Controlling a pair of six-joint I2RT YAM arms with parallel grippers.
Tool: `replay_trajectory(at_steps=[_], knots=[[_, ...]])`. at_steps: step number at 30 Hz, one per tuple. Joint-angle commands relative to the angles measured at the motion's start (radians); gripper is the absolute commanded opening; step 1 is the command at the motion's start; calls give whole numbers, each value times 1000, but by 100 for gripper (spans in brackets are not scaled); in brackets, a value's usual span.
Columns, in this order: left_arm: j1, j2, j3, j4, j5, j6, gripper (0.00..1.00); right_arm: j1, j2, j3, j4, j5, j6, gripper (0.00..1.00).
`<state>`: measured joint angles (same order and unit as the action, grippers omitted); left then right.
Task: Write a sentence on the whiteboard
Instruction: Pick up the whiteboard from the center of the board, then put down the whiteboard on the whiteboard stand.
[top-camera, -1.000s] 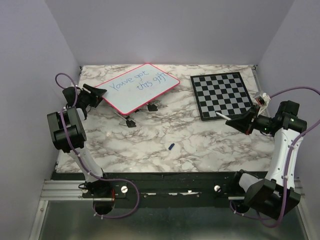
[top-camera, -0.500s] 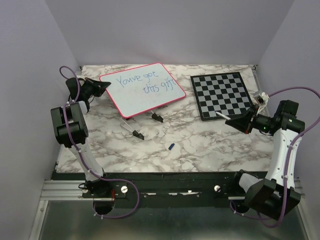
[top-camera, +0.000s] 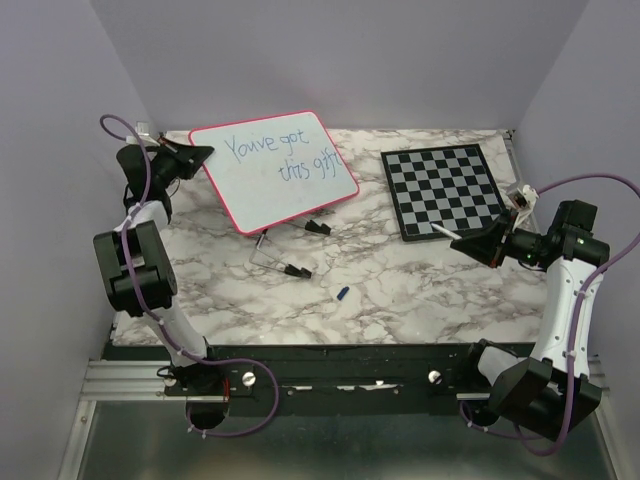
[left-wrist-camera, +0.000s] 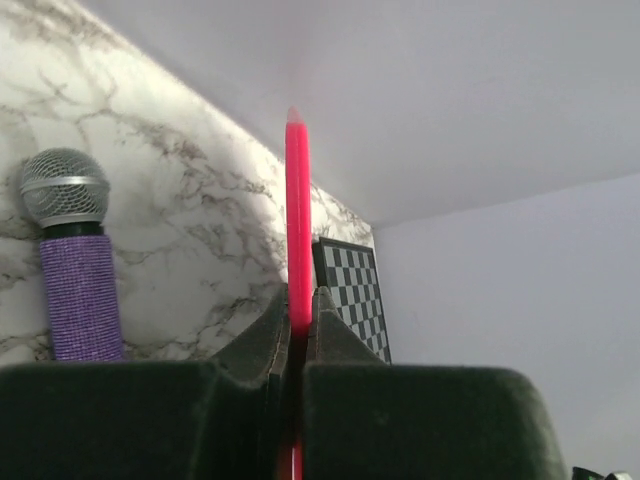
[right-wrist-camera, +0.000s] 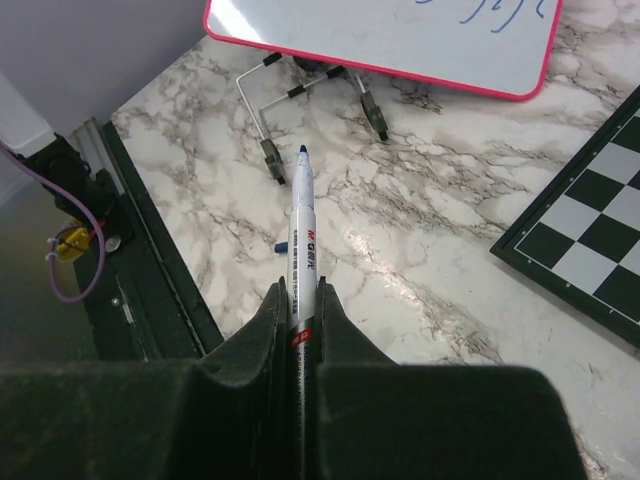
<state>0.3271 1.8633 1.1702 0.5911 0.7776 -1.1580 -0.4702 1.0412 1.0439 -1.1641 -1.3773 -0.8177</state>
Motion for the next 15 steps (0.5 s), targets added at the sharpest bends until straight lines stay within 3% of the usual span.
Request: replay_trajectory(at_steps=[1, 6, 15], knots=[[6, -232, -72, 134, -107, 69, 0, 8, -4, -1, -28, 1, -46, 1], [-20, -435, -199, 122, -208, 125, 0, 10, 3, 7, -78, -8, -112, 1], [-77, -849, -385, -164, -421, 348, 0, 15, 25, 34, -192, -29, -234, 0]])
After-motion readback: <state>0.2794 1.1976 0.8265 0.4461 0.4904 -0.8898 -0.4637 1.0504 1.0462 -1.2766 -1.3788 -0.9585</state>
